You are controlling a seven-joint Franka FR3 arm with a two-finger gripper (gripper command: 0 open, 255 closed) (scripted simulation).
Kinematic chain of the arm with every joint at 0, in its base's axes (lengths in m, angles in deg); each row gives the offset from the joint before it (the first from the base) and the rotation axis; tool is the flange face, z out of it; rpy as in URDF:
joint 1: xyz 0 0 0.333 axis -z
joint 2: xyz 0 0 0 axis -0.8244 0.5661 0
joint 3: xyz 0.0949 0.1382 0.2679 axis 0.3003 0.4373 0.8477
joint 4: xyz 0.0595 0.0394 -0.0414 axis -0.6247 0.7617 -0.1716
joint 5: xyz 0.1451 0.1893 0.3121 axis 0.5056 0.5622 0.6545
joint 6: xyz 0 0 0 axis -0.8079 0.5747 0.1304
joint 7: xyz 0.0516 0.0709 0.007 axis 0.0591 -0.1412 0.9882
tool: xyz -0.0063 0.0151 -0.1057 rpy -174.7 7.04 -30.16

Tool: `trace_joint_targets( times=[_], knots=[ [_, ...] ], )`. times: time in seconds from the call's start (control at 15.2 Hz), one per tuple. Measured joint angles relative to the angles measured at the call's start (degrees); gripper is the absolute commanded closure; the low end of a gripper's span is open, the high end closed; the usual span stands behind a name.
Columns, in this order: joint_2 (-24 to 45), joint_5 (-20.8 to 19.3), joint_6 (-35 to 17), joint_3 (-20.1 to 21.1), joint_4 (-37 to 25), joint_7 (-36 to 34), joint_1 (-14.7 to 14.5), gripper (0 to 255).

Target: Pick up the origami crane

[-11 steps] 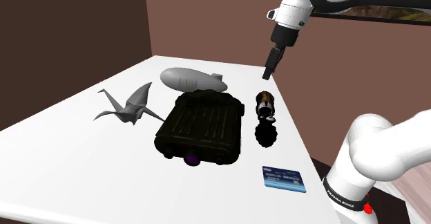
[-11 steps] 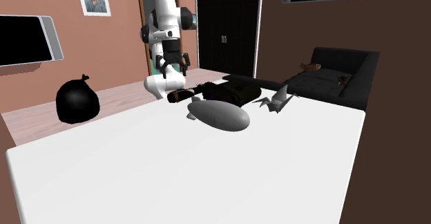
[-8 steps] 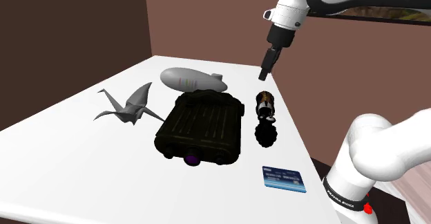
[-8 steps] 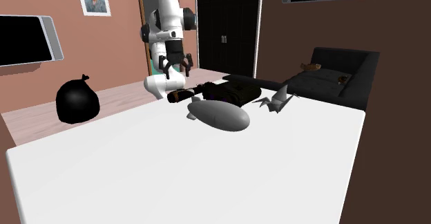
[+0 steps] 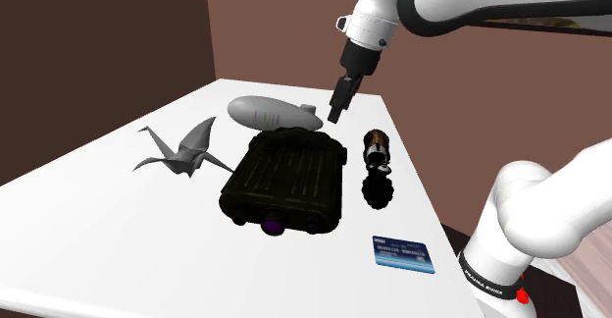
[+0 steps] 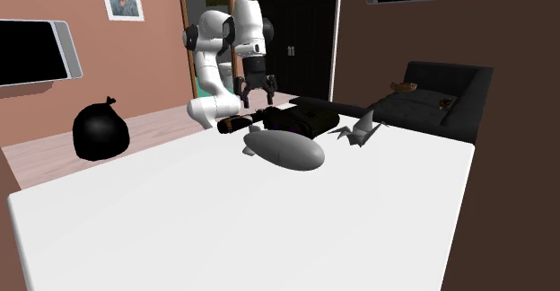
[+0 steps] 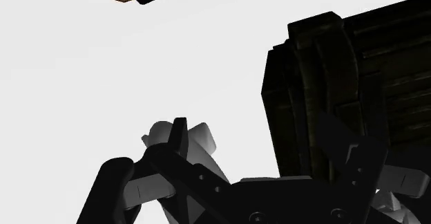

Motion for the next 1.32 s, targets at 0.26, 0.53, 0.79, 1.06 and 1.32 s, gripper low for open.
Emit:
trace_joint_targets(
  times=[0.26, 0.53, 0.79, 1.06, 1.32],
  knots=[
    [5.7, -0.3, -4.1, 4.1, -3.6, -3.0, -0.8, 0],
    [11.9, -1.7, -8.5, 8.0, -7.4, -6.0, -1.2, 0],
    [18.2, -4.5, -10.9, 12.2, -12.7, -9.8, -1.4, 0],
    [24.9, -8.9, -13.4, 16.1, -17.8, -14.1, -1.6, 0],
    [32.8, -15.3, -14.5, 19.8, -24.7, -19.1, -2.6, 0]
  ],
)
